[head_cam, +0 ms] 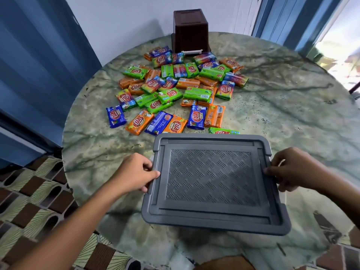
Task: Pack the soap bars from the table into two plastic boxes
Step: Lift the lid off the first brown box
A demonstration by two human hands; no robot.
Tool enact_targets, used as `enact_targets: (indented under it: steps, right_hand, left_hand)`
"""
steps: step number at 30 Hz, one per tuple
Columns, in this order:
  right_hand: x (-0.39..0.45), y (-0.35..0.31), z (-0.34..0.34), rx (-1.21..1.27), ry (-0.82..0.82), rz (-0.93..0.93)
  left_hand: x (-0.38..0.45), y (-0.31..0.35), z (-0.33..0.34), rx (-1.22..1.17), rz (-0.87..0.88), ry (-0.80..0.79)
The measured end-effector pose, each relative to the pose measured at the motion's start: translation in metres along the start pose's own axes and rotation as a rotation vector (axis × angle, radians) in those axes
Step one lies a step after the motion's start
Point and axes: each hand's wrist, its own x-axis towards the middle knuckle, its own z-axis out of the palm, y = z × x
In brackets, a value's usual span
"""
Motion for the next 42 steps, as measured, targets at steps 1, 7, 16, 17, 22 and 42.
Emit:
enact_targets:
  steps: [1, 7, 16, 17, 22, 42]
  right_hand:
    - [0.000, 0.000, 0.000, 0.017, 0.015, 0.001]
    - [0.000, 0.002, 0.001, 0.029, 0.065, -0.002]
    - [0.014, -0.020, -0.003, -0.001, 0.058, -0.011]
    - [0.018, -0.027, -0.005, -0.040, 0.057, -0.016]
    - [0.019, -0.088, -0.017, -0.076, 0.067, -0.109]
    - [0.104, -0.298, 0.253, -0.462, -0.249, -0.290]
  left_hand:
    - [-0.001, 0.000, 0.000, 0.007, -0.005, 0.000]
    - [-0.003, 0.005, -0.005, -0.002, -0.003, -0.009]
    - [0.005, 0.025, -0.051, -0.099, 0.051, 0.046]
    - [0.007, 0.025, -0.056, -0.095, 0.052, 0.050]
    - [0.014, 0.012, -0.095, -0.097, 0.042, 0.128]
    - [0.066, -0.278, -0.174, -0.078, -0.474, 0.270]
